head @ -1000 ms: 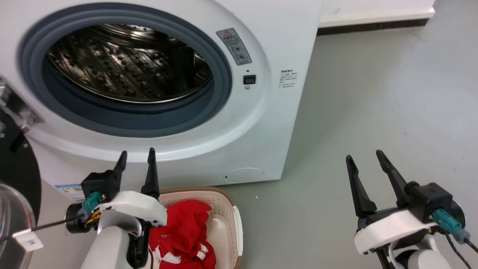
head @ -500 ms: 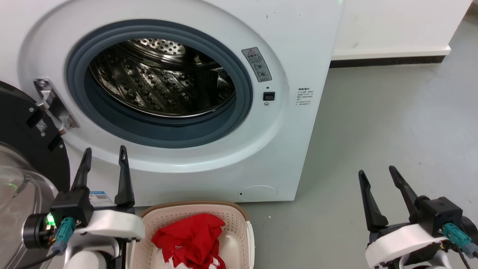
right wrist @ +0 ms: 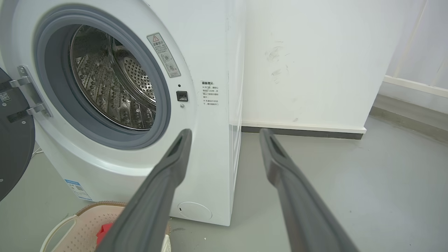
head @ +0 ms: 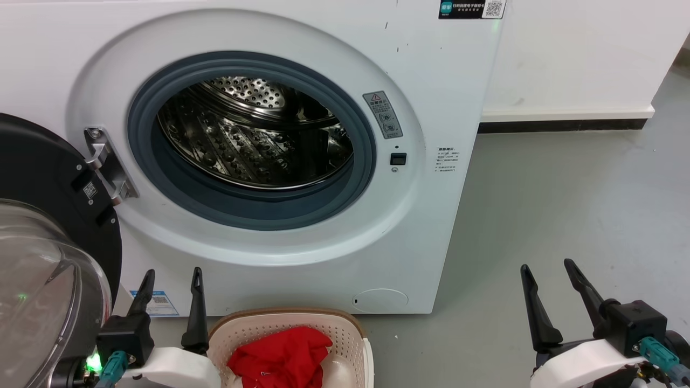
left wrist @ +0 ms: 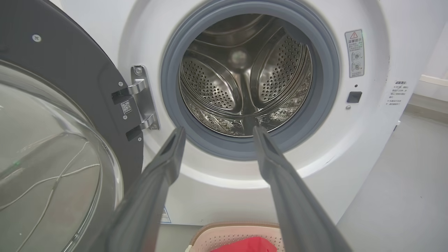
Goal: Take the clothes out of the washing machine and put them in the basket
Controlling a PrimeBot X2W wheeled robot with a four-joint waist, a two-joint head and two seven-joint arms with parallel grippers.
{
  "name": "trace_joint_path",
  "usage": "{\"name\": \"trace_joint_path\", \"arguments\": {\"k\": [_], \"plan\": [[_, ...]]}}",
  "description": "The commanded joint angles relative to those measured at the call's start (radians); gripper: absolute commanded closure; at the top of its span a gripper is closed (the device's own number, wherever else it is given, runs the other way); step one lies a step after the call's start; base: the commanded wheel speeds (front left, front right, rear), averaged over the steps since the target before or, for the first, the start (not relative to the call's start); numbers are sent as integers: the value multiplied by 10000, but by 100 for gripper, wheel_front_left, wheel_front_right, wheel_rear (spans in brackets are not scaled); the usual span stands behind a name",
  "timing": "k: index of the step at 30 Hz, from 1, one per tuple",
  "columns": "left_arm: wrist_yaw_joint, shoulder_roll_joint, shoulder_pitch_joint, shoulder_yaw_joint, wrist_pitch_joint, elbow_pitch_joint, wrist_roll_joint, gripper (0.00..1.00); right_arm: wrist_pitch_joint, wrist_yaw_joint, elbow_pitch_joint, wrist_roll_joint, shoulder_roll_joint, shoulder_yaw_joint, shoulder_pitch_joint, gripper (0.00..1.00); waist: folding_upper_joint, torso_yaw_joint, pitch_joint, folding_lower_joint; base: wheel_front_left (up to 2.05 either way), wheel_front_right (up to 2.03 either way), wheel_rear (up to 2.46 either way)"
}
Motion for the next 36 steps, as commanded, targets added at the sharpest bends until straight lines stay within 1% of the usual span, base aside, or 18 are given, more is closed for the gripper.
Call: {"name": "trace_joint_path", "arguments": {"k": [1, 6, 13, 23, 24, 27, 36], "plan": [[8, 8, 89, -17, -1, 26, -25, 0, -21, -7, -11, 13, 10, 21, 170, 0, 0, -12, -43, 1, 0, 0, 0], [-73, -36, 37, -94, 27, 232, -155, 0, -16, -7, 1, 88, 10, 74, 239, 0, 0, -57, -114, 1, 0, 0, 0], [-60, -35, -113, -124, -26, 389, -222, 0, 13, -7, -52, 109, 10, 163, 264, 0, 0, -128, -98, 1, 0, 0, 0], [-13, 64, -198, -138, -96, 517, -267, 0, 19, -7, -86, 145, 10, 177, 312, 0, 0, -50, -78, 1, 0, 0, 0], [-17, 30, -82, -144, -69, 510, -251, 100, 13, 0, -40, 106, 0, 169, 210, 100, 0, -49, -78, 1, 0, 0, 0], [-15, -67, 49, -182, -75, 702, -304, 100, -1, 0, 187, 157, 2, 200, 258, 100, 0, -47, -75, 1, 0, 0, 0], [-326, -263, -157, 76, 126, 931, -2037, 100, 50, 0, 498, 2201, -125, 167, 4, 100, 0, -54, -34, 1, 0, 0, 0]]}}
